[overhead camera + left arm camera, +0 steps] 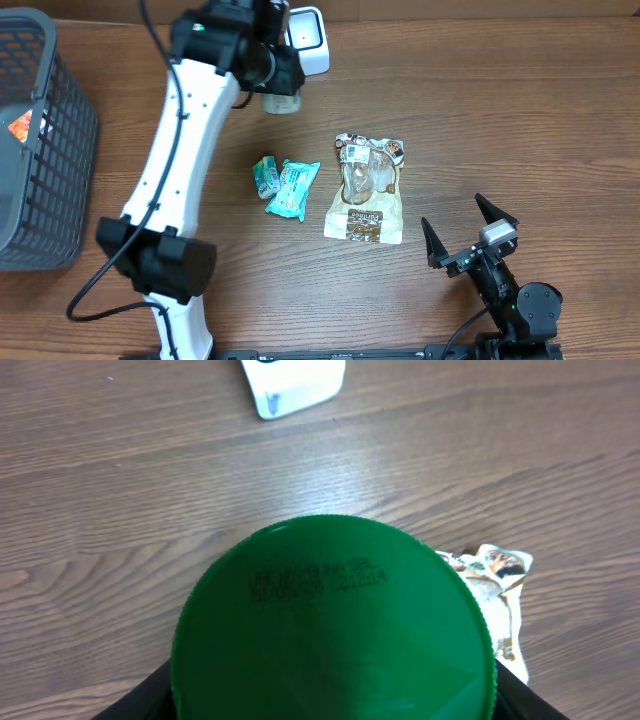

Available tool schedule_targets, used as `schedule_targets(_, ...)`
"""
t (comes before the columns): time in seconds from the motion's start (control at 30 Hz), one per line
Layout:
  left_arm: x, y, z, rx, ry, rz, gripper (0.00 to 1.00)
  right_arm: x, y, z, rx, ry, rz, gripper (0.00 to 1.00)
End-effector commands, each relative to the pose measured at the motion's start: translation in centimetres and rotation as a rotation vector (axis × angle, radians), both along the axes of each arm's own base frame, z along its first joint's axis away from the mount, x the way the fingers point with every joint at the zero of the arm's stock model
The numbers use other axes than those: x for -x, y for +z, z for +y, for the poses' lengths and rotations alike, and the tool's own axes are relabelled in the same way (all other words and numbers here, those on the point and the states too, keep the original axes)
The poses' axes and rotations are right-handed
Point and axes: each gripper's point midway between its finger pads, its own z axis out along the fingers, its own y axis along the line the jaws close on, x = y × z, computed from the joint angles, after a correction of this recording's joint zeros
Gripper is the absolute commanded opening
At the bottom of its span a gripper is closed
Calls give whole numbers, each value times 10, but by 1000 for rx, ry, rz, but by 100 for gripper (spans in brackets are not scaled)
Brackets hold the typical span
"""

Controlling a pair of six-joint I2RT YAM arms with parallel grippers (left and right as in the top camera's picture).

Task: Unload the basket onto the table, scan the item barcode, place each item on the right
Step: 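Carry the jar forward and set it upright behind the wipes pack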

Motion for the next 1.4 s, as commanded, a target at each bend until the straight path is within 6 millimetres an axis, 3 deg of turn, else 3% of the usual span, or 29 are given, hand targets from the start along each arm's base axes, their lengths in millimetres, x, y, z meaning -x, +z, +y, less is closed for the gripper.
schedule_targets(0.0,-5,-12,-6,-65,-15,-4,49,0,-2,1,-7,5,-4,100)
schedule_targets(0.43,-8,-62,-35,-113,-41,40,49,0,-2,1,-7,5,-4,100)
schedule_targets(0.8,-2,-110,-44,-147,-65,73,48,0,-2,1,-7,5,-4,100)
schedule_targets(1.1,-18,-144,-56,-126,-92,-14,47,0,-2,1,-7,5,-4,100)
schedule_targets(1.37,-34,-161,-59,-130,-95,-110,47,0,-2,1,-7,5,-4,100)
